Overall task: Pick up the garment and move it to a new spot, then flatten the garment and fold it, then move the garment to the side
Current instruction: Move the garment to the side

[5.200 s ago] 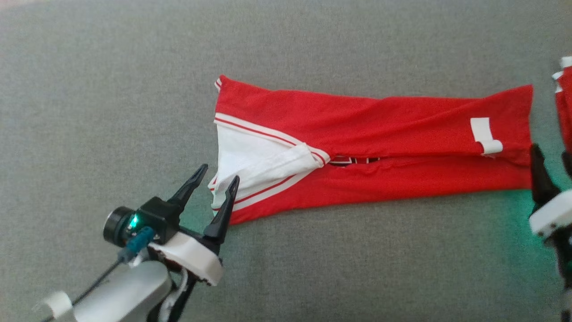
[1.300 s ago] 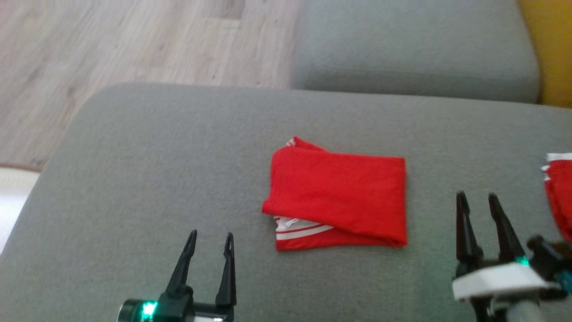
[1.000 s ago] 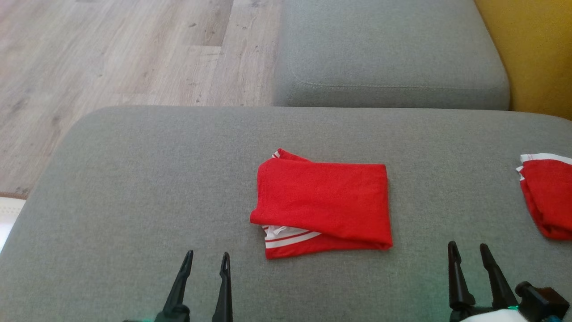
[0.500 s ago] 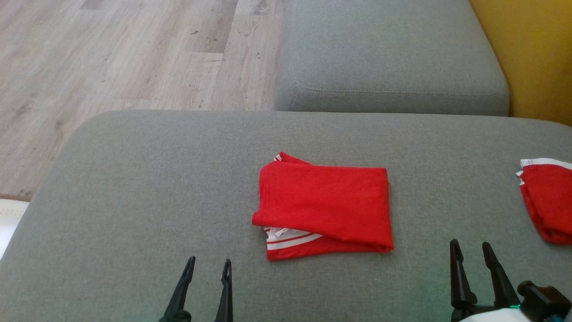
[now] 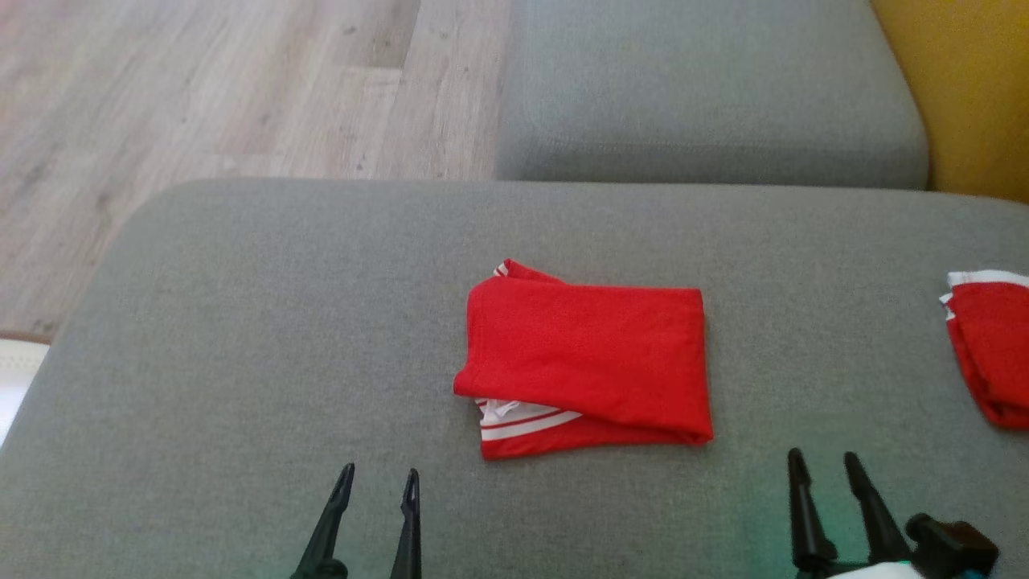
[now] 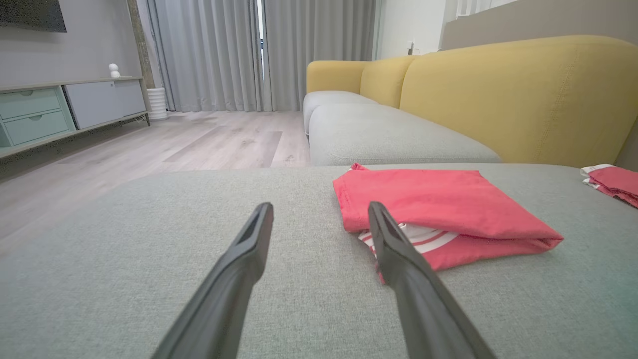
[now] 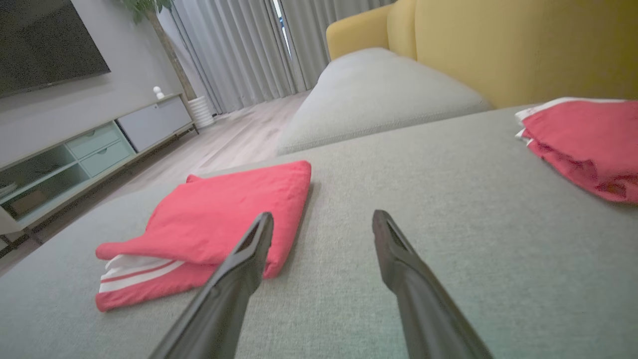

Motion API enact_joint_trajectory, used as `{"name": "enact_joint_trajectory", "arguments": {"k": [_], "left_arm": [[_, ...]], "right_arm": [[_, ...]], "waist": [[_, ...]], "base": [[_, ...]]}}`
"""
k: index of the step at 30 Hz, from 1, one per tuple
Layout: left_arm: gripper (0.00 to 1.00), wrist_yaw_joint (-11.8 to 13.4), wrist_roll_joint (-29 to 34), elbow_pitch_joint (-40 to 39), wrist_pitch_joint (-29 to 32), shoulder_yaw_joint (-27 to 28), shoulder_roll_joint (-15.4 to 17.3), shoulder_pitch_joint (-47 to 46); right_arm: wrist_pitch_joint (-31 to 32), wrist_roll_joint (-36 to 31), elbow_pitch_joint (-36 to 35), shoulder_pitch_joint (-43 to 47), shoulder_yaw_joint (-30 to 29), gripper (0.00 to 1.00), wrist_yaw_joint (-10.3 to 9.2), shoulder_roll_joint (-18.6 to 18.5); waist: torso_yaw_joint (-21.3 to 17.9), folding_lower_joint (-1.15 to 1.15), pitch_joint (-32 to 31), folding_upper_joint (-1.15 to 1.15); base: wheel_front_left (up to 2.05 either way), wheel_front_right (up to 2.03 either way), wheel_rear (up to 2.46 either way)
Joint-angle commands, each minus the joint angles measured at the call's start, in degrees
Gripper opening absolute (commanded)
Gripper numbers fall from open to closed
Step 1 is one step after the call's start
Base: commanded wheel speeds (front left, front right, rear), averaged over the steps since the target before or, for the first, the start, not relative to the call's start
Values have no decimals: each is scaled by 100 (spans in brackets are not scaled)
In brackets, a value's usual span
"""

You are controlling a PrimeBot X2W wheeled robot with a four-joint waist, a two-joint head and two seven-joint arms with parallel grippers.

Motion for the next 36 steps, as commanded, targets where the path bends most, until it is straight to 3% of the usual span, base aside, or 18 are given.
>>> {"name": "enact_joint_trajectory", "arguments": {"k": [1, 7, 15, 23, 24, 26, 32, 36], "left_arm": [[100, -11, 67, -182, -55, 163, -92, -225], [100, 19, 78, -178, -55, 41, -94, -317], [100, 156, 24, -245, -55, -185, -95, -755], [100, 256, -70, -178, -55, -376, -96, -1056], [100, 271, -86, -169, -55, -398, -96, -1086], [100, 305, -116, -157, -55, -434, -96, -1135], [100, 409, -164, -167, -55, -438, -96, -1164], [100, 426, -133, -184, -55, -375, -96, -1174]], "right_arm": [[-70, 6, -86, -321, 212, 100, -5, -40], [43, 665, 540, -961, 676, 100, -5, -175], [1604, 2516, 1187, -2301, 777, 100, -5, -277], [2442, 3222, 1758, -3042, 894, 100, -5, -357], [2505, 3270, 1794, -3096, 946, 87, -5, -357], [2571, 3398, 1802, -3165, 1028, 0, -5, -345], [2359, 3401, 1721, -3200, 1163, 0, -5, -618], [2241, 3174, 1497, -3174, 1217, 0, -5, -1149]], "waist": [[4, 0, 148, 0], [43, 0, 574, 0], [89, 0, 1249, 0], [210, 0, 1489, 0], [229, 0, 1505, 0], [256, 0, 1528, 0], [128, 0, 1578, 0], [-240, 0, 1660, 0]], "base": [[0, 0, 0], [0, 0, 0], [0, 0, 0], [0, 0, 0], [0, 0, 0], [0, 0, 0], [0, 0, 0], [0, 0, 0]]}}
